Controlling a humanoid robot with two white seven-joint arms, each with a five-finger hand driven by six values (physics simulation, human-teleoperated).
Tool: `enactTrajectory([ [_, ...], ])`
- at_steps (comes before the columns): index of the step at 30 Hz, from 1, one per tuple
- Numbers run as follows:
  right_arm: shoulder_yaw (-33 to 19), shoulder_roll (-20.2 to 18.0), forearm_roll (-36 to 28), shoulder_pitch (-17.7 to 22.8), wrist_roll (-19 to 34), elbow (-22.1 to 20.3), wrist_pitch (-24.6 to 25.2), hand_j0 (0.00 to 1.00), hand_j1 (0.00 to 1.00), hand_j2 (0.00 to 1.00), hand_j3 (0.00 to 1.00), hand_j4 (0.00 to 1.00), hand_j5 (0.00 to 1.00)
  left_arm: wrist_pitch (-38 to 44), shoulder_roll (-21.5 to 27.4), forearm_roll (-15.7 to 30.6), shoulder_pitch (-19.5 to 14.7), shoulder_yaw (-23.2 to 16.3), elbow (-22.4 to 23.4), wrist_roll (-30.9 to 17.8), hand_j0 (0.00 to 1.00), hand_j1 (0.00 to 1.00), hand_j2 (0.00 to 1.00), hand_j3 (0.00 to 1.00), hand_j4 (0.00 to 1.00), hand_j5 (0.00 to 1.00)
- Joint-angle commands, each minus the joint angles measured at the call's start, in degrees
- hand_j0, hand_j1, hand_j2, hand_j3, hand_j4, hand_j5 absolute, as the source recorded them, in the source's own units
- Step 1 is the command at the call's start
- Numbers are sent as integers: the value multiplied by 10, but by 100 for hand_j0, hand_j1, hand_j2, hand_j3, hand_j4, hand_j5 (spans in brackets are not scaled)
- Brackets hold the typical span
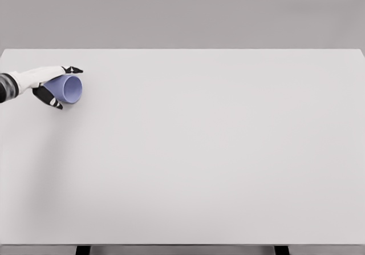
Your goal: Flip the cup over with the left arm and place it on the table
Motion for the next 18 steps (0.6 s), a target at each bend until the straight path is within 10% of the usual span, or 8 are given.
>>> enactTrajectory([
  [1,0,0,0,0,0,0,0,100,100,100,100,100,100,2,1,1,0,0,0,0,89,89,89,89,89,89],
  [6,0,0,0,0,0,0,0,100,100,100,100,100,100,6,1,2,0,0,0,0,66,66,66,66,66,66],
  [18,0,0,0,0,0,0,0,100,100,100,100,100,100,7,0,22,-4,10,-2,0,53,53,53,53,53,53],
])
